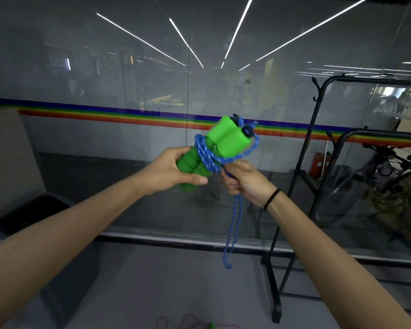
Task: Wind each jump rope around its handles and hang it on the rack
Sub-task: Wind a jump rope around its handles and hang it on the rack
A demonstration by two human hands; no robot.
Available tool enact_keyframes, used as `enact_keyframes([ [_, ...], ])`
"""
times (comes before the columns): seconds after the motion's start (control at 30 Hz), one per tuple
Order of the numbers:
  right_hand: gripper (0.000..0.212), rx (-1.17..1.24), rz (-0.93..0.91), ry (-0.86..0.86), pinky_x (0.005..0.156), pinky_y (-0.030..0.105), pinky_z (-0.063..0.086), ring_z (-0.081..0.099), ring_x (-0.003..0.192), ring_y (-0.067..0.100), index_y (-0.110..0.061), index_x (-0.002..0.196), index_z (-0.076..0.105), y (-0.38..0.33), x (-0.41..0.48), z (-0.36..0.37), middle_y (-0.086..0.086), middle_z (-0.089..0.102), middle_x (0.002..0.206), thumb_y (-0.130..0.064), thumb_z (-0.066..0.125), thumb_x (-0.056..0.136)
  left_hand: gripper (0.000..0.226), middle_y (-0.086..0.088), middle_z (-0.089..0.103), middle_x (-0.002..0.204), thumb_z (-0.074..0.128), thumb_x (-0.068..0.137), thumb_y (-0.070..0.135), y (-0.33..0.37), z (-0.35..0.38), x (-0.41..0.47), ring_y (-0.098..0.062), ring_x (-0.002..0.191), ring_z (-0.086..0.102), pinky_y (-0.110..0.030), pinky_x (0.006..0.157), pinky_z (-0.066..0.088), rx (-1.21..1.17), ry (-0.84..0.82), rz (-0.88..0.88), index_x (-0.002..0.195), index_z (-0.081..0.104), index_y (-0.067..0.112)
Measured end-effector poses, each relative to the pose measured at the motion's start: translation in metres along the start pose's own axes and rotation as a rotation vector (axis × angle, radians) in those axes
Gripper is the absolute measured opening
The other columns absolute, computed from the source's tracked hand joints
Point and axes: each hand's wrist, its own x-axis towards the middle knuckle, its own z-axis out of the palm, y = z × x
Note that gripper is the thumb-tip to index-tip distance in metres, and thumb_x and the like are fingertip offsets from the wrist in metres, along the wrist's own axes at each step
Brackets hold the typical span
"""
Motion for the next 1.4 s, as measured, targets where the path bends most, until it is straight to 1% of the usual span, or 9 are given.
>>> enact_keyframes([
  [0.2,0.035,-0.558,0.025,0.079,0.047,0.017,0.030,0.037,0.038,-0.002,-0.019,0.070,0.048,-0.005,0.003,0.007,-0.007,0.041,0.053,-0.028,0.032,0.099,0.046,-0.009,0.073,0.088,0.085,0.061,0.020,-0.016,0.003,0.011,-0.022,0.080,0.070,-0.036,0.075,0.057,0.077,0.236,-0.203,0.100,0.064,0.007],
  [0.33,0.029,-1.025,0.062,0.012,0.070,0.026,0.038,0.055,0.079,0.020,-0.011,0.089,0.061,-0.015,0.001,0.009,0.006,0.060,0.080,-0.025,0.038,0.097,0.048,-0.005,0.070,0.093,0.081,0.065,0.031,-0.013,0.006,0.010,-0.025,0.089,0.065,-0.033,0.075,0.052,0.617,0.313,-0.136,0.108,0.063,0.018],
  [0.53,0.030,-1.405,0.131,-0.185,0.072,0.033,0.045,0.058,0.086,0.022,-0.015,0.086,0.064,-0.033,-0.009,0.022,0.004,0.061,0.088,-0.040,0.049,0.090,0.041,-0.005,0.064,0.113,0.059,0.082,0.019,0.007,0.016,0.007,-0.030,0.105,0.060,-0.032,0.072,0.037,1.428,-0.049,-0.039,0.121,0.052,0.031],
  [0.73,0.028,-1.018,-0.048,-0.300,0.055,0.014,0.034,0.048,0.054,0.003,-0.013,0.068,0.069,-0.044,0.000,0.008,-0.006,0.058,0.059,-0.041,0.074,0.071,0.034,0.010,0.065,0.090,0.073,0.070,0.023,0.017,0.005,0.006,-0.012,0.086,0.058,-0.025,0.065,0.033,1.284,-0.558,0.014,0.100,0.061,0.032],
  [0.87,0.031,-0.457,-0.003,-0.284,0.054,0.019,0.035,0.047,0.053,0.005,-0.018,0.066,0.067,-0.020,0.007,-0.003,-0.009,0.055,0.057,-0.048,0.075,0.067,0.026,0.012,0.057,0.061,0.080,0.065,0.010,0.008,0.004,0.002,0.001,0.055,0.051,-0.021,0.057,0.039,0.695,-0.467,0.031,0.077,0.061,0.024],
  [0.93,0.028,0.102,0.045,-0.545,0.060,0.025,0.051,0.065,0.065,0.014,-0.018,0.073,0.072,-0.009,0.003,-0.008,-0.001,0.069,0.069,-0.045,0.071,0.073,0.029,0.010,0.065,0.071,0.080,0.065,0.003,0.009,0.002,-0.001,-0.002,0.064,0.057,-0.019,0.061,0.045,0.425,-0.390,0.014,0.081,0.066,0.021],
  [1.03,0.020,0.346,0.047,-0.376,0.053,0.020,0.050,0.063,0.055,0.010,-0.013,0.079,0.066,0.006,-0.003,-0.004,-0.006,0.066,0.060,-0.032,0.063,0.082,0.032,-0.007,0.070,0.087,0.080,0.067,0.003,0.008,0.003,-0.001,-0.011,0.075,0.062,-0.023,0.069,0.051,0.216,-0.221,-0.015,0.096,0.068,0.007],
  [1.17,0.036,-0.155,0.097,-0.042,0.037,0.013,0.020,0.021,0.037,0.003,-0.016,0.068,0.043,0.024,-0.004,-0.008,-0.013,0.029,0.042,-0.032,0.033,0.098,0.028,-0.010,0.072,0.084,0.081,0.066,0.008,0.001,-0.002,0.009,-0.014,0.072,0.065,-0.029,0.070,0.057,0.083,0.077,-0.124,0.091,0.069,0.002],
  [1.4,0.031,-1.115,-0.001,-0.085,0.068,0.026,0.037,0.052,0.071,0.014,-0.025,0.070,0.056,-0.003,-0.009,0.005,-0.003,0.055,0.070,-0.034,0.040,0.096,0.042,-0.009,0.066,0.088,0.081,0.065,0.036,-0.003,0.002,0.012,-0.024,0.080,0.062,-0.027,0.064,0.045,0.963,0.098,-0.192,0.094,0.063,0.010],
])
